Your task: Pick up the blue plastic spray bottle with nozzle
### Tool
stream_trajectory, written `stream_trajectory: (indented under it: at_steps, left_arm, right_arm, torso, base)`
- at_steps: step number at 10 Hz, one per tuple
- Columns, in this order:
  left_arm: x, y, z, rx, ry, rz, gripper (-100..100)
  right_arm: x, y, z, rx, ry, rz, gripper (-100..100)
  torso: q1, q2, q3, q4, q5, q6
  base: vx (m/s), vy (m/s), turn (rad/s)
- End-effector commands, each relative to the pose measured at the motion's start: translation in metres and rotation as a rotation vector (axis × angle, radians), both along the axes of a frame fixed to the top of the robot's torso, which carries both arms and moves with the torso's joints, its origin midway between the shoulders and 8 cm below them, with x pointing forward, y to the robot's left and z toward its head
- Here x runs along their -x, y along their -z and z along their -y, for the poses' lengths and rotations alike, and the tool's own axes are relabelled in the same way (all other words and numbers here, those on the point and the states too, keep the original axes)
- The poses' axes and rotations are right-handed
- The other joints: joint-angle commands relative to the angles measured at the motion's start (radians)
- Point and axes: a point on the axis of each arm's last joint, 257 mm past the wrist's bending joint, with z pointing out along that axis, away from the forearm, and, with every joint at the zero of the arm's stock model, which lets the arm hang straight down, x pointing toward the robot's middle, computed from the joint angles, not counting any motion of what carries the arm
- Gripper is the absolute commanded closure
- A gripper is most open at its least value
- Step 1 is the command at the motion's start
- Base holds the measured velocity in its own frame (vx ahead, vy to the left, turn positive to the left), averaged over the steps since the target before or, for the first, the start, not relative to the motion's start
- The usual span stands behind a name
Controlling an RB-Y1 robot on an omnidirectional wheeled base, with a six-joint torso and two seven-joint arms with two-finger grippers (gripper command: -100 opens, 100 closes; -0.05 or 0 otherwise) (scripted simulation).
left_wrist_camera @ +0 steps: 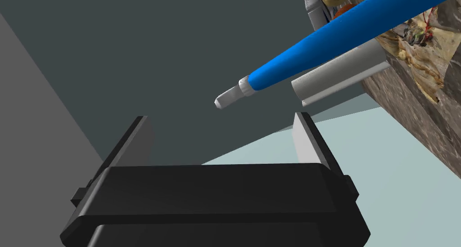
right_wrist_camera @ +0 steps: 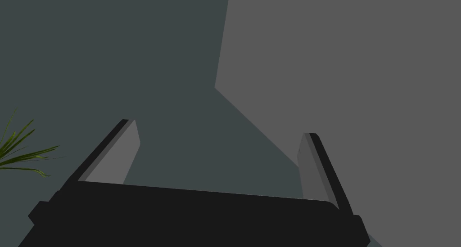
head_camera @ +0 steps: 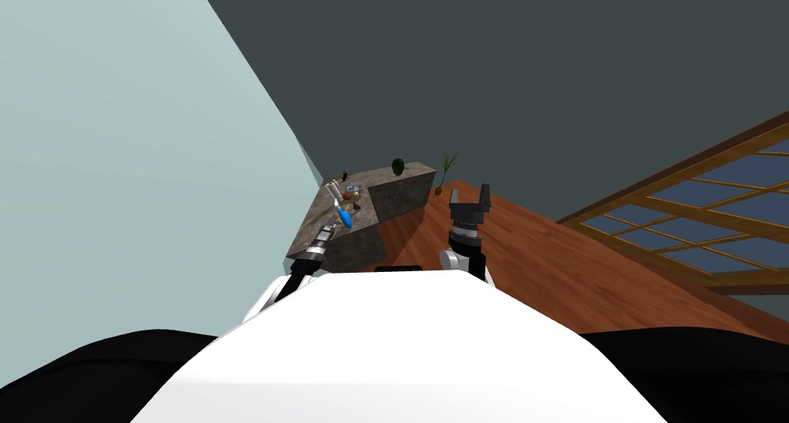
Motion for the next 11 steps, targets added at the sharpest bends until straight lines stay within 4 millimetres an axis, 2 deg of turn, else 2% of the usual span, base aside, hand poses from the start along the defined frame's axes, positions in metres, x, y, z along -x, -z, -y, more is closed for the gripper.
stream_trajectory:
  at_steps: [1, 7, 11]
  left_arm:
    - [0.003, 0.014, -0.014, -0.048, -0.016, -0.051, -100]
    - [0.013, 0.048, -0.065, -0.230, -0.063, -0.213, -100]
    - [0.022, 0.064, -0.110, -0.378, -0.102, -0.327, -100]
  right_arm:
    - [0.000, 0.000, 0.000, 0.000, 0.000, 0.000, 0]
    - [0.000, 0.000, 0.000, 0.000, 0.000, 0.000, 0]
    - [0.000, 0.000, 0.000, 0.000, 0.000, 0.000, 0]
  torso:
    - [0.000, 0.000, 0.000, 0.000, 0.000, 0.000]
    - [0.000, 0.000, 0.000, 0.000, 0.000, 0.000]
    - [-0.001, -0.001, 0.000, 0.000, 0.000, 0.000]
  base:
    - [0.035, -0.082, -0.018]
    - [0.042, -0.083, -0.019]
    - [0.047, -0.096, -0.021]
